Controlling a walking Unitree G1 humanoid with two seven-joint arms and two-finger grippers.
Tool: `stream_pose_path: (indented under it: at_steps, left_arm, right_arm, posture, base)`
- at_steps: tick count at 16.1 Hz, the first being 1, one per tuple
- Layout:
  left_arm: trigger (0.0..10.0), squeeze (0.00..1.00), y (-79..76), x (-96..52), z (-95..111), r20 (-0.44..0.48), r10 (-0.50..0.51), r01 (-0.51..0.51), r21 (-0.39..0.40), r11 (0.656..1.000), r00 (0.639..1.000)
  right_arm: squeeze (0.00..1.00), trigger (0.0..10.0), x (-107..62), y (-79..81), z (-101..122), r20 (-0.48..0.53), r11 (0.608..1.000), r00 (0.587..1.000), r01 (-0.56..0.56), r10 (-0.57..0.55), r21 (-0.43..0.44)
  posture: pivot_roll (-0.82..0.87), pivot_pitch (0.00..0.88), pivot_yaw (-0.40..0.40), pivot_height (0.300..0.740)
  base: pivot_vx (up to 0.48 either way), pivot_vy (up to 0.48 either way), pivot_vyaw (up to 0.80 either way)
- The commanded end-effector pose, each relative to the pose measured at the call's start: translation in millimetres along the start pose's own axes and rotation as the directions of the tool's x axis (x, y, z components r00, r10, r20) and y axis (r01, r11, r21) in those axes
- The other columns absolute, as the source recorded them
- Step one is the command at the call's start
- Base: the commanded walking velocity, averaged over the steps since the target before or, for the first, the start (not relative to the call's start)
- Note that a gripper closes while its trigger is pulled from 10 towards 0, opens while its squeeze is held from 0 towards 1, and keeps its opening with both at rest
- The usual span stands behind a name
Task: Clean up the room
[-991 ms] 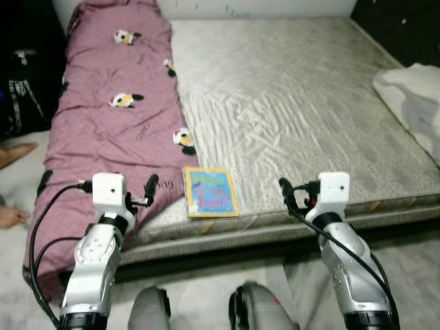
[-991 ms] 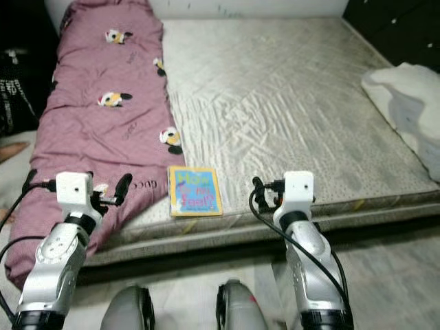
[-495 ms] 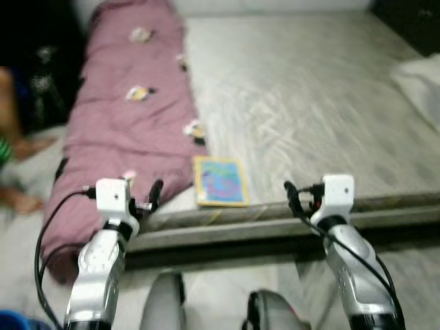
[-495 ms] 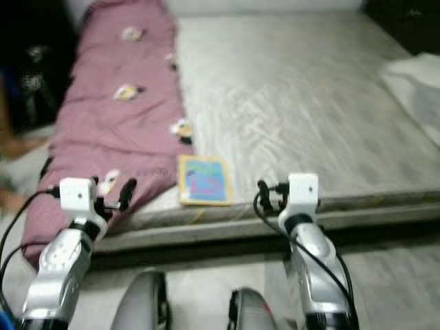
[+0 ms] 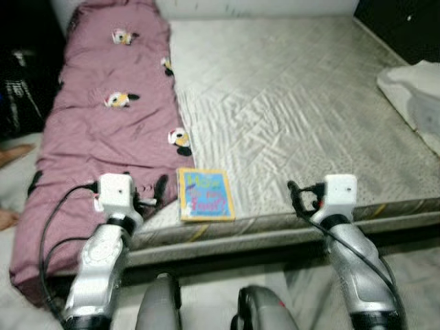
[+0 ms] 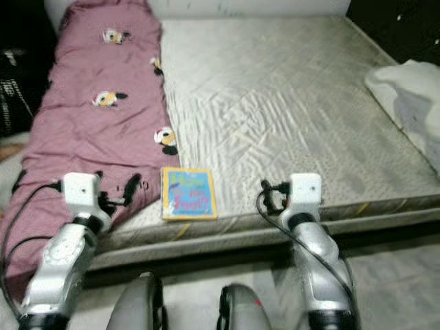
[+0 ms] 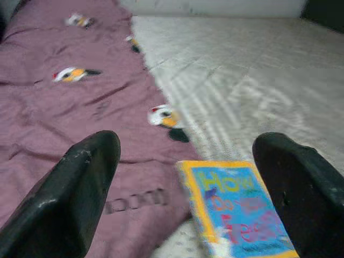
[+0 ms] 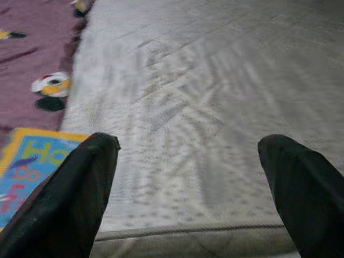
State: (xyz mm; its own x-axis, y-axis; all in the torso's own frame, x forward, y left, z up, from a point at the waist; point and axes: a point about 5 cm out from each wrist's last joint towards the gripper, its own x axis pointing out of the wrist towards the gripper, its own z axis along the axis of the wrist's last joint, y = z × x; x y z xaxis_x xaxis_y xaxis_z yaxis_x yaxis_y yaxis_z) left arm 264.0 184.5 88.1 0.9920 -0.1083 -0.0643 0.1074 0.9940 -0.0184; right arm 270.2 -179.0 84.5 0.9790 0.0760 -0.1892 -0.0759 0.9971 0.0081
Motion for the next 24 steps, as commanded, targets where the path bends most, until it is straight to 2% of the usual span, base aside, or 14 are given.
stream_pose_path:
  at_steps: [1,4,7,11,16,21,24]
  left_arm:
    - [10.0,0.00,2.8,-0.9,-2.6,-0.019,0.019,-0.019,0.004,1.000,1.000]
    - [10.0,0.00,1.0,-1.7,-1.7,-0.004,-0.003,0.003,0.010,1.000,1.000]
    - [10.0,0.00,0.5,-1.8,-1.7,-0.004,-0.006,0.006,0.008,1.000,1.000]
    - [10.0,0.00,2.0,-1.5,-4.0,-0.019,0.020,-0.020,0.011,1.000,1.000]
    - [10.0,0.00,2.2,-1.2,-4.3,-0.021,0.022,-0.022,0.013,1.000,1.000]
    - [10.0,0.00,2.3,-0.6,-5.3,-0.026,0.024,-0.023,0.012,1.000,0.999]
    - [10.0,0.00,2.1,-0.9,-5.5,-0.027,0.026,-0.025,0.011,1.000,0.999]
  right_arm:
    - [0.00,10.0,0.5,0.4,2.9,0.010,1.000,1.000,-0.001,0.001,-0.006]
    - [0.00,10.0,0.3,0.2,2.8,0.008,1.000,1.000,-0.004,0.004,-0.005]
    - [0.00,10.0,0.6,0.8,2.4,0.006,1.000,1.000,-0.009,0.009,-0.007]
    - [0.00,10.0,0.7,2.8,2.6,0.007,0.999,1.000,-0.030,0.030,-0.025]
    - [0.00,10.0,0.7,3.5,2.0,0.003,0.999,0.999,-0.037,0.037,-0.029]
    - [0.00,10.0,0.7,3.2,0.7,-0.001,0.999,0.999,-0.040,0.040,-0.021]
    - [0.00,10.0,0.6,3.1,0.6,0.000,0.999,0.999,-0.041,0.041,-0.013]
  posture:
    - [-0.06,0.131,-0.036,0.665]
    - [-0.06,0.131,-0.037,0.665]
    - [-0.06,0.128,-0.037,0.665]
    - [-0.06,0.126,-0.039,0.665]
    - [-0.06,0.126,-0.039,0.665]
    - [-0.06,0.120,-0.038,0.665]
    - [-0.06,0.122,-0.040,0.640]
  base:
    - [0.000,0.000,0.00]
    - [0.000,0.000,0.00]
    - [0.311,0.000,0.00]
    - [0.073,0.000,0.00]
    - [0.000,0.000,0.76]
    - [0.000,0.000,0.00]
    - [0.000,0.000,0.00]
